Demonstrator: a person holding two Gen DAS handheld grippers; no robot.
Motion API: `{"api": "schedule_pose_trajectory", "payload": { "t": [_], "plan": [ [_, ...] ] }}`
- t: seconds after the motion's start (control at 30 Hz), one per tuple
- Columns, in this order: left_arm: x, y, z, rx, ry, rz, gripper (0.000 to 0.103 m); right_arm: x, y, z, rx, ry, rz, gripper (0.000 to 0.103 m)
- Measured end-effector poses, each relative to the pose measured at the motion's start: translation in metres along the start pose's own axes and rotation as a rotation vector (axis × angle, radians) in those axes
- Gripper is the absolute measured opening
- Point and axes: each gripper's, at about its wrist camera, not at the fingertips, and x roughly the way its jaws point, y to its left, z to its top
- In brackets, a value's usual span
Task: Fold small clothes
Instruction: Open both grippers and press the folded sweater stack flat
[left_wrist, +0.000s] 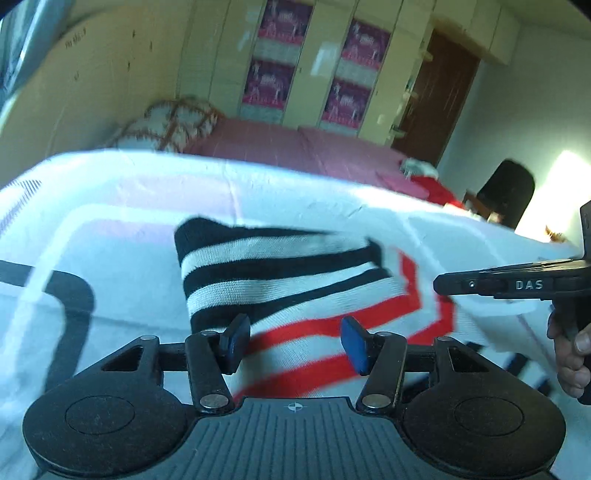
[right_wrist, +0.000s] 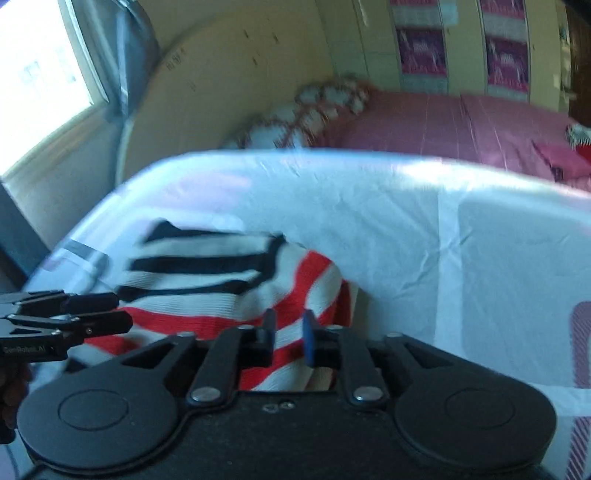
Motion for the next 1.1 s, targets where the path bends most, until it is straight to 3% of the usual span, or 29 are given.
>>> {"api": "schedule_pose_trajectory", "payload": {
  "t": [0.17,0.23,0.27,0.37,0.47,0.63,0.67,0.73,0.8,0.97,1.0,1.07,1.1],
  "plan": [
    [-0.037,-0.01,-0.018,0.012,-0.034,-0.036,0.055,-0.034,0.028,-0.017,-0.084,0.002,0.063,0.018],
    [-0.033,-0.018,-0.032,0.069,-0.003,-0.014,0.052,-0.028,0.036,-0.032,-0.152,0.064,0.03,0.005],
    [-0.03,-0.021,-0.038,0.1,0.017,0.006,0.05,-0.019,0.035,-0.044,-0.182,0.108,-0.008,0.004],
    [-0.035,-0.028,-0.05,0.172,0.0,0.029,0.05,-0.019,0.023,-0.061,-0.16,0.07,-0.011,0.002],
    [-0.063,-0.023,-0.045,0.139,-0.025,0.015,0.05,-0.036,0.024,-0.053,-0.127,0.057,-0.037,0.007],
    [-0.081,-0.02,-0.063,0.12,0.001,-0.004,0.05,-0.072,0.043,-0.055,-0.162,-0.022,0.047,0.011],
    [-0.08,-0.023,-0.069,0.128,0.004,0.01,0.05,-0.069,0.047,-0.059,-0.186,-0.003,0.041,0.01],
    [-0.079,-0.025,-0.08,0.143,0.01,0.046,0.05,-0.045,0.05,-0.082,-0.253,0.134,-0.026,0.0],
    [-0.08,-0.024,-0.088,0.129,0.011,0.054,0.05,-0.045,0.042,-0.105,-0.249,0.087,-0.014,0.0],
    [-0.082,-0.017,-0.098,0.074,0.0,0.05,0.051,-0.041,0.043,-0.101,-0.176,0.073,-0.033,0.0],
    [-0.084,-0.018,-0.097,0.061,-0.003,0.06,0.055,-0.043,0.04,-0.101,-0.148,0.073,-0.023,0.0],
    [-0.097,-0.023,-0.096,0.037,-0.033,0.09,0.067,-0.058,0.031,-0.096,-0.046,0.061,0.009,0.011],
    [-0.107,-0.027,-0.096,0.037,-0.055,0.101,0.081,-0.074,0.027,-0.094,0.0,0.032,0.026,0.041]
  ]
}}
